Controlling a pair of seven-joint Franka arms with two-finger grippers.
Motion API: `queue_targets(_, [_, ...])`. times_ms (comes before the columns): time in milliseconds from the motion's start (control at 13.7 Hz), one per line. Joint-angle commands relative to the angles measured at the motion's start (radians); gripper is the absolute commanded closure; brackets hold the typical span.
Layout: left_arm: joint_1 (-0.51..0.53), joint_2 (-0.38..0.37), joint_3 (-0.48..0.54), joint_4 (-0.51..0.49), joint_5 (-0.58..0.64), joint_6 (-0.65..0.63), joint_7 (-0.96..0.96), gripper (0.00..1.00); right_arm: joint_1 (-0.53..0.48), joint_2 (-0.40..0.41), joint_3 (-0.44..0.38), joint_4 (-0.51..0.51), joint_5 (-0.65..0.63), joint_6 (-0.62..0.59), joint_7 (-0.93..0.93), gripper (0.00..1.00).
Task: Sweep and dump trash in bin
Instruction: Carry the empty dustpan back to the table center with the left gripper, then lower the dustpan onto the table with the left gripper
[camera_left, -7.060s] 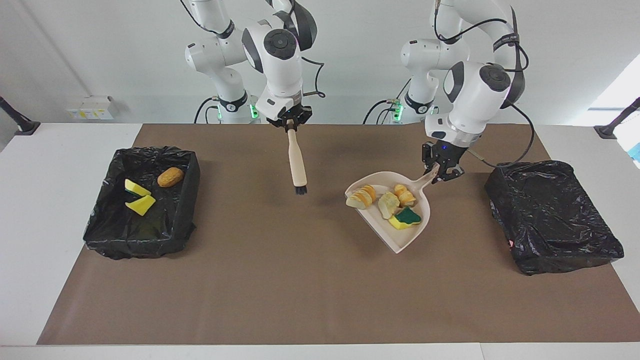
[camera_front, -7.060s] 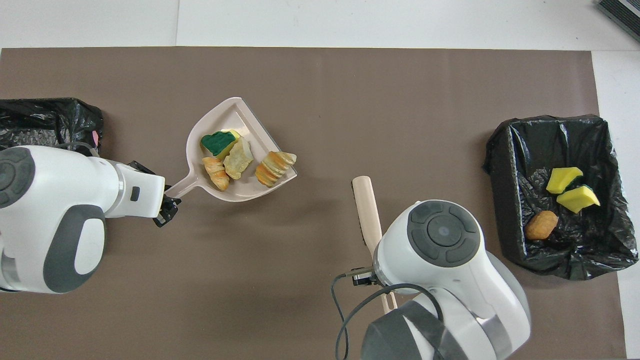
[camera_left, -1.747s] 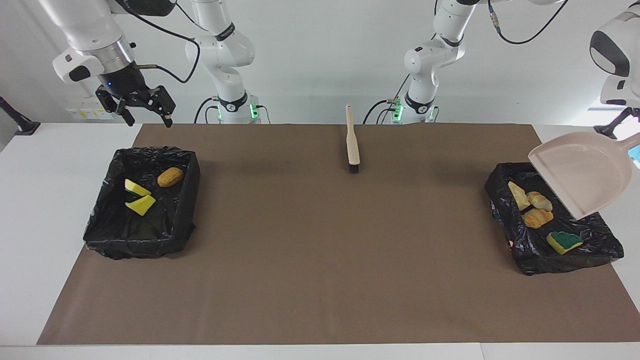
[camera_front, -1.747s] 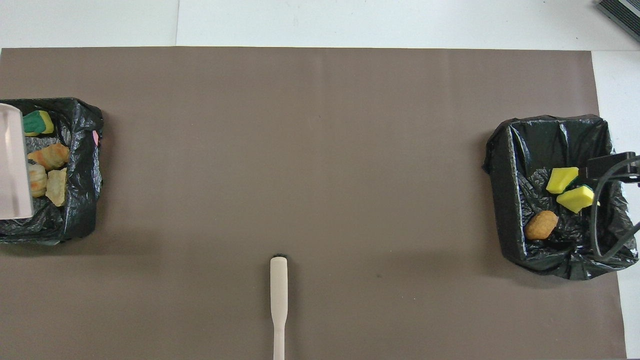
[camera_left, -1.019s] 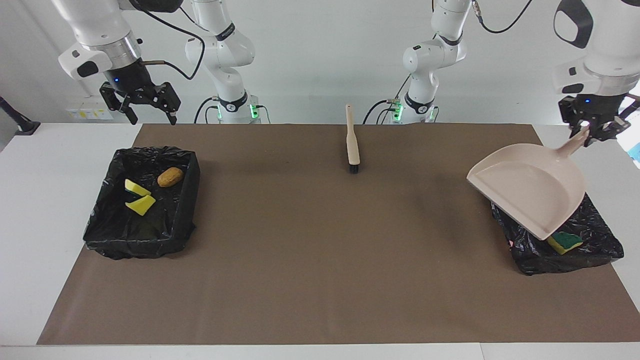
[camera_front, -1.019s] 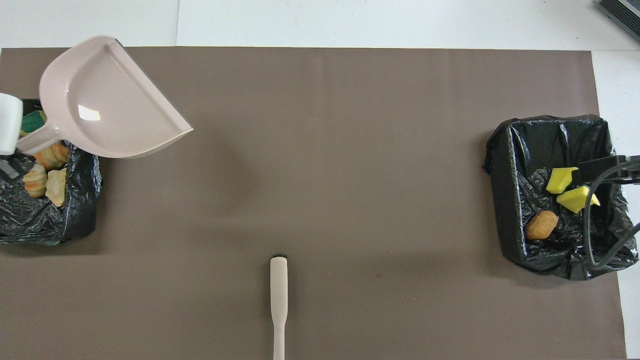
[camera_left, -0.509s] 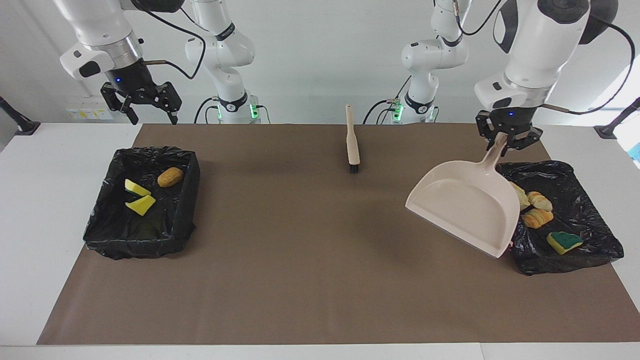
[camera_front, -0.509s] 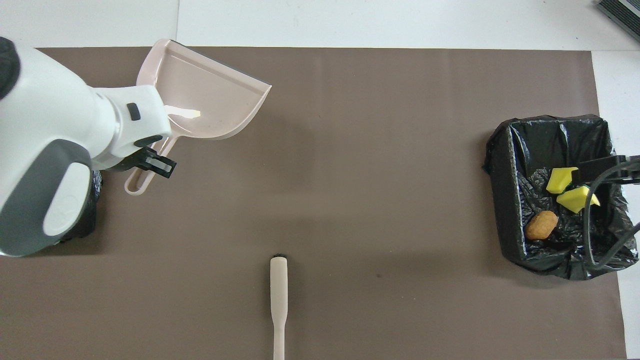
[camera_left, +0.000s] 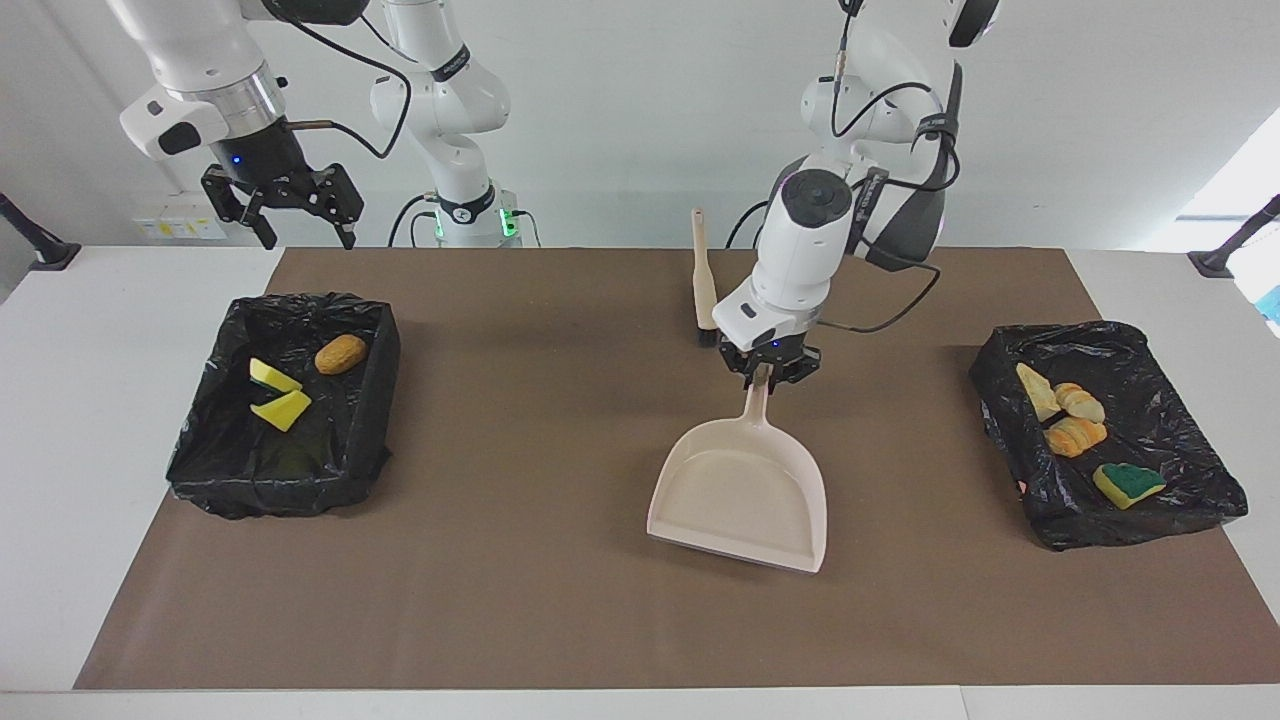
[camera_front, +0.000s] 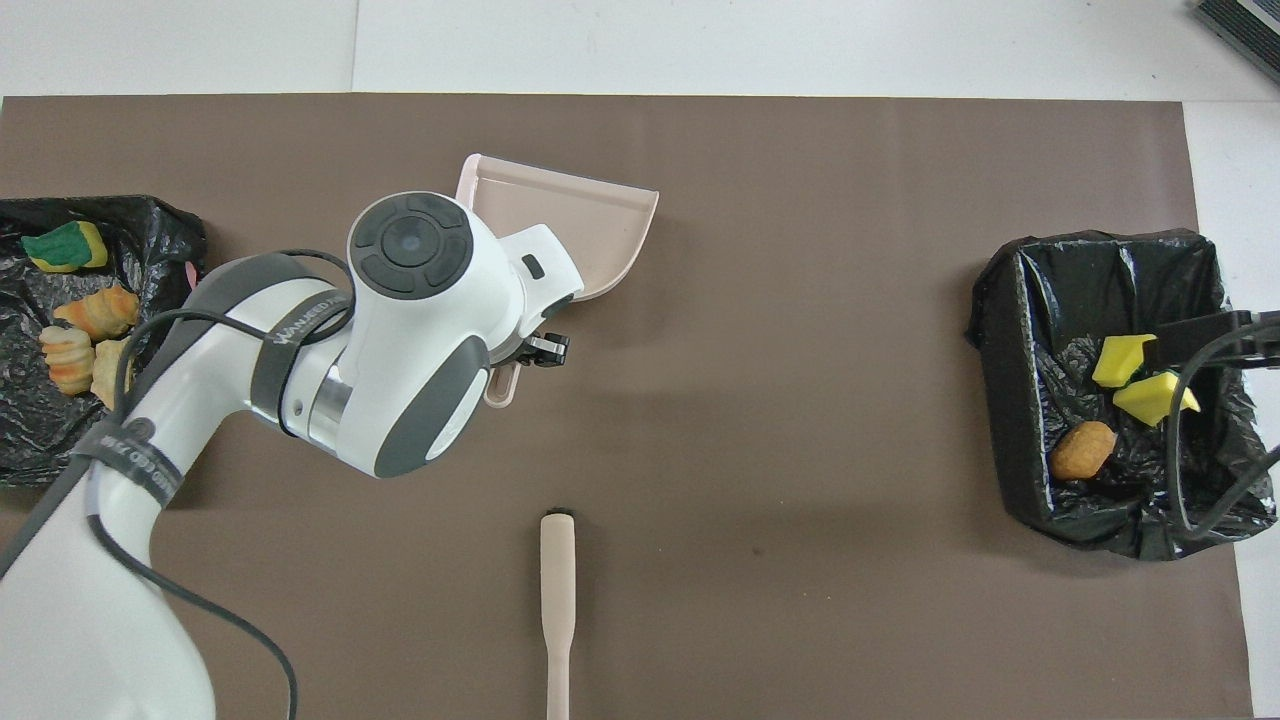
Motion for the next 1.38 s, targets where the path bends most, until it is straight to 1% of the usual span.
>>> queue_targets(0, [-0.024, -0.025, 0.019, -0.086, -0.01, 0.09, 0.013, 1.0, -0.002, -0.012, 0.001, -0.003, -0.006, -0.011, -0.028, 0.0])
queue_targets(218, [-0.031, -0.04, 0.019, -0.136, -0.012, 0.107, -0.042, 1.0, -0.002, -0.012, 0.001, -0.003, -0.006, -0.011, -0.028, 0.0])
queue_targets(437, [-0.058, -0.031, 0.019, -0.15, -0.012, 0.143, -0.23, 1.0, -0.002, -0.012, 0.001, -0.003, -0.006, -0.011, -0.028, 0.0])
queue_targets(509, [-0.06, -0.031, 0.019, -0.151, -0.012, 0.152, -0.258, 1.0, -0.002, -0.012, 0.001, -0.003, -0.006, -0.011, -0.028, 0.0])
queue_targets(728, [-0.06, -0.039, 0.018, -0.174, -0.012, 0.158, -0.263, 1.0, -0.002, -0.012, 0.001, -0.003, -0.006, -0.011, -0.028, 0.0])
queue_targets(873, [-0.06, -0.04, 0.019, -0.18, -0.032, 0.164, -0.331, 1.0, -0.002, -0.012, 0.001, -0.004, -0.006, -0.011, -0.028, 0.0])
queue_targets(1092, [-0.063, -0.042, 0.018, -0.185, -0.032, 0.169, -0.324, 1.0, -0.002, -0.012, 0.001, -0.003, -0.006, -0.011, -0.028, 0.0])
queue_targets(1164, [-0.063, -0.042, 0.018, -0.186, -0.032, 0.169, -0.3, 0.94, -0.002, -0.012, 0.001, -0.003, -0.006, -0.011, -0.028, 0.0])
queue_targets(1310, [-0.063, -0.042, 0.018, -0.186, -0.032, 0.169, -0.226, 0.92, -0.002, -0.012, 0.001, -0.003, -0.006, -0.011, -0.028, 0.0])
